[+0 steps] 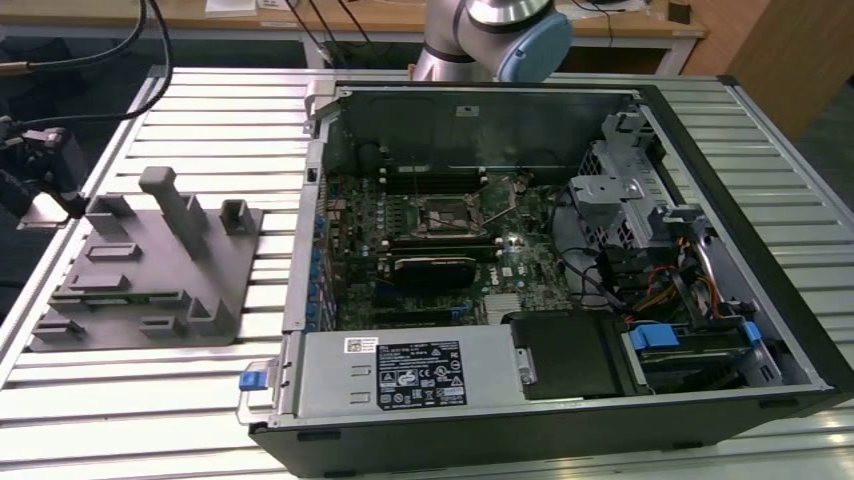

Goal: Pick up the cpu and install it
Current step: 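Pick up the cpu and move it towards the insertion slot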

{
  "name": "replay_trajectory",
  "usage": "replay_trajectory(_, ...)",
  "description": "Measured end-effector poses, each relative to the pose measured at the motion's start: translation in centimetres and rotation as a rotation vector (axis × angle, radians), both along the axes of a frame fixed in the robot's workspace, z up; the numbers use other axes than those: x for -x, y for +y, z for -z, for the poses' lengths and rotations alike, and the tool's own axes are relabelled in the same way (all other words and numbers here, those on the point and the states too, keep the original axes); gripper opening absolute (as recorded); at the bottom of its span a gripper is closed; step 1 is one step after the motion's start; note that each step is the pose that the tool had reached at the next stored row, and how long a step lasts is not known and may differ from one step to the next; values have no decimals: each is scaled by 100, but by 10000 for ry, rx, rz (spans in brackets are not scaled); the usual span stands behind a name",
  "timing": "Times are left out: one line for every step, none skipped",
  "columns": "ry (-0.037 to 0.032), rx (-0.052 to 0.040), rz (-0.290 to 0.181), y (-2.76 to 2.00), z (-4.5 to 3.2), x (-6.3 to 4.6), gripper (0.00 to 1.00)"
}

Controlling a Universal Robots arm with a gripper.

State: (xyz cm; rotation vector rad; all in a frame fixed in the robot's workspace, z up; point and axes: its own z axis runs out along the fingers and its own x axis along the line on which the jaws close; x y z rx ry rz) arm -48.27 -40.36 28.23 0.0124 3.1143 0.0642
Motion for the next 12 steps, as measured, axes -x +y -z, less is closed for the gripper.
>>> replay_trajectory(-2, -1, 0, 0, -32, 0, 55)
replay_trajectory(-3, -1, 0, 0, -65, 0, 55)
replay_trajectory(-3, 0, 0, 0, -99, 0, 55)
replay_trajectory(-4, -1, 0, 0, -136, 0, 55)
replay_trajectory(-7, -1, 0, 0, -167, 0, 55)
replay_trajectory(-7, 0, -1, 0, -196, 0, 55)
replay_trajectory(-8, 0, -1, 0, -225, 0, 55)
replay_trajectory(-9, -1, 0, 0, -254, 0, 55)
replay_trajectory(-10, -1, 0, 0, -285, 0, 55)
replay_trajectory(-11, -1, 0, 0, -314, 0, 55)
replay_trajectory(-12, 0, 0, 0, -344, 0, 55)
replay_trajectory(-14, -1, 0, 0, -373, 0, 55)
